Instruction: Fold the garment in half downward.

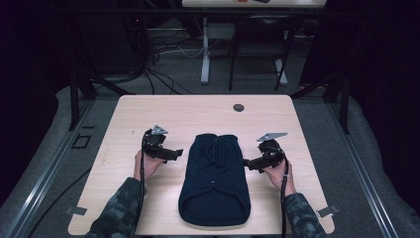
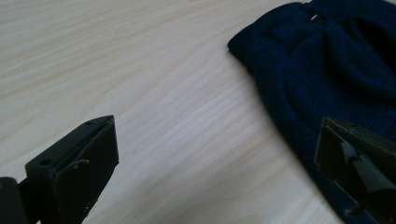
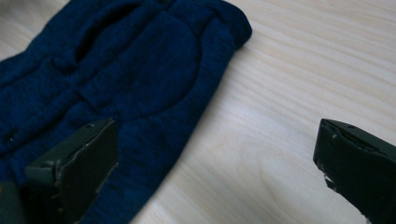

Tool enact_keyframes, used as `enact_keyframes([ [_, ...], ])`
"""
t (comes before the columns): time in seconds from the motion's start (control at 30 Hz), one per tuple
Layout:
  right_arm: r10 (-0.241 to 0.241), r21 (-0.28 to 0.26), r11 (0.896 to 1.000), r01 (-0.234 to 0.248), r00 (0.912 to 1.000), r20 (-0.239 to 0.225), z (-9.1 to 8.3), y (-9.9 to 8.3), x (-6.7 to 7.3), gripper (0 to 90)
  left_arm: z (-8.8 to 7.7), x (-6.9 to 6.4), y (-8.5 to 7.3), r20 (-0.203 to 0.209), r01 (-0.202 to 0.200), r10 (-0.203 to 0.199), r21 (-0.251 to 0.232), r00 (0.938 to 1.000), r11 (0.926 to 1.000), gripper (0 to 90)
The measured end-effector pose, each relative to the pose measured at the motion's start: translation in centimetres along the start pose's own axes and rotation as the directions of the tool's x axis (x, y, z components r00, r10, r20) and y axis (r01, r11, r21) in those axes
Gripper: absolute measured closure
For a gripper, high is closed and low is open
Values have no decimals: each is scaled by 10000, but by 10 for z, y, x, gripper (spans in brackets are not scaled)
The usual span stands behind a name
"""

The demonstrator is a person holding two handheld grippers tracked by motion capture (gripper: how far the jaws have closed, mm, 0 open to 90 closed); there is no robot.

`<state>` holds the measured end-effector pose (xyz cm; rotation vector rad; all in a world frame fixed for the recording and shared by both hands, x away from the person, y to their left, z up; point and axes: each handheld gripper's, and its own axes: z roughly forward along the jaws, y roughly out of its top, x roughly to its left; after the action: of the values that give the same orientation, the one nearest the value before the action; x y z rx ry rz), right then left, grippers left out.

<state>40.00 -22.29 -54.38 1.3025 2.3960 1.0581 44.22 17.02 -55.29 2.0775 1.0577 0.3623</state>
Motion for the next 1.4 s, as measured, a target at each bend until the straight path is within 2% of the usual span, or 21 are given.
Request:
enact_keyframes([
  [0.07,-190,39,9998,190,9998,-30,4,7,1,0,2,-3,5,38,-120,120,76,9999,9999,0],
  [0.13,-139,129,9998,141,9998,-156,7,12,2,0,7,-5,11,94,-223,222,150,9997,9996,0],
  [0.27,-161,104,9998,163,9996,-212,11,19,3,0,13,-7,16,134,-224,222,161,9997,9996,0],
  [0.47,-229,394,9989,245,9989,-413,25,31,4,14,26,-10,28,312,-228,219,301,9993,9993,0],
  [0.5,-305,368,9988,316,9991,-286,27,32,4,26,29,-11,29,361,-199,187,331,9992,9993,0],
  [0.53,-268,554,9980,290,9988,-407,30,34,4,25,31,-12,31,419,-229,211,408,9989,9989,1],
  [0.67,55,755,9971,-6,9979,-647,44,42,0,64,41,-16,37,451,-346,321,559,9985,9978,1],
  [0.9,238,1147,9932,-183,9987,-461,63,50,-2,146,59,-20,43,770,-203,127,984,9969,9949,13],
  [1.0,364,1041,9940,-330,9988,-317,67,52,-3,174,65,-22,43,764,-357,265,1223,9967,9919,29],
  [1.2,580,1290,9901,-544,9980,-244,79,53,-6,213,74,-26,40,919,-501,363,1523,9951,9871,85],
  [1.33,444,1279,9909,-416,9988,-192,82,53,-3,256,78,-33,41,908,-916,771,1690,9929,9813,139],
  [1.37,444,1279,9909,-416,9988,-192,82,53,-3,256,78,-33,41,908,-916,771,1690,9929,9813,151],
  [1.4,236,1389,9901,-228,9997,-43,82,54,-1,283,79,-36,41,802,-1153,1024,1776,9915,9773,156],
])
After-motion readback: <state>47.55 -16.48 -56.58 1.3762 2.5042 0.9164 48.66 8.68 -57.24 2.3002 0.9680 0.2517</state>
